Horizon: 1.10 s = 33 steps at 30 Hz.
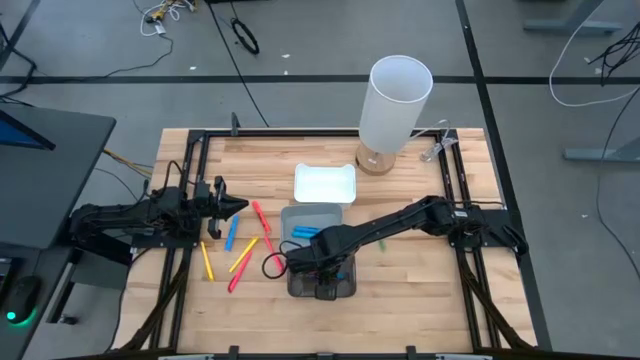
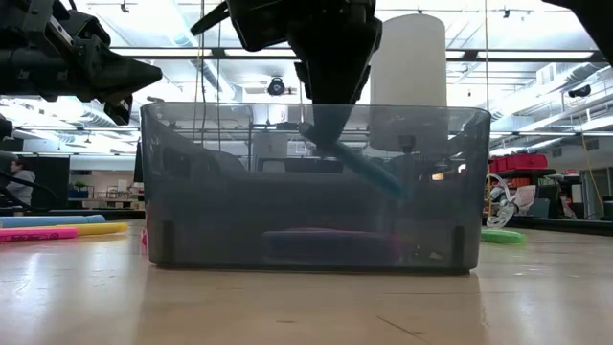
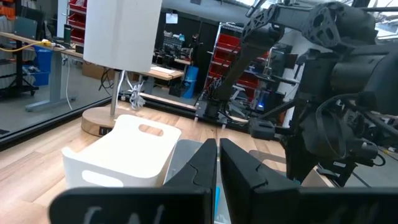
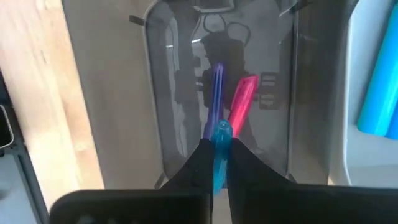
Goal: Pick & Place Markers
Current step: Put the blue pen into the black transparent bin
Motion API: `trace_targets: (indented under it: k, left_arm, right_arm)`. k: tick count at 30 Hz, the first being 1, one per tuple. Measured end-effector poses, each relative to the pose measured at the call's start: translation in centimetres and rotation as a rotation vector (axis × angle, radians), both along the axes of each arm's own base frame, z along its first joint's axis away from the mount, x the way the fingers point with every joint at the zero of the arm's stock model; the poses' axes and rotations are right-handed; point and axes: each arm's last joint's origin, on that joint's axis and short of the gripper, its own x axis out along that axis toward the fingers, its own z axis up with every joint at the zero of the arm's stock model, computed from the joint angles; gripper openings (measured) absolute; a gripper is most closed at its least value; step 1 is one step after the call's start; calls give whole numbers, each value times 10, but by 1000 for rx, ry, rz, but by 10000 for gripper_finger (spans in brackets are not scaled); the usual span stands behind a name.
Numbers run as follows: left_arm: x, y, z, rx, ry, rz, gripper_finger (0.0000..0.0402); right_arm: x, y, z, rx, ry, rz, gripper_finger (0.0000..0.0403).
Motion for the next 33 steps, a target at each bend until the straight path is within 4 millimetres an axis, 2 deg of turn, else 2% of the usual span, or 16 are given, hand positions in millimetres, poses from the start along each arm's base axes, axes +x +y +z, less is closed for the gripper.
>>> trace_targets:
  k: [11, 22, 33]
  left_arm:
    - [0, 0, 0, 0, 0, 0, 23]
    - [0, 0, 0, 0, 0, 0, 23]
    - [0, 0, 0, 0, 0, 0, 23]
  right_arm:
    - [0, 1, -9, 0, 0, 4, 11]
    - [7, 3, -31, 12, 30, -2, 11]
    - [10, 4, -38, 9, 27, 5, 11]
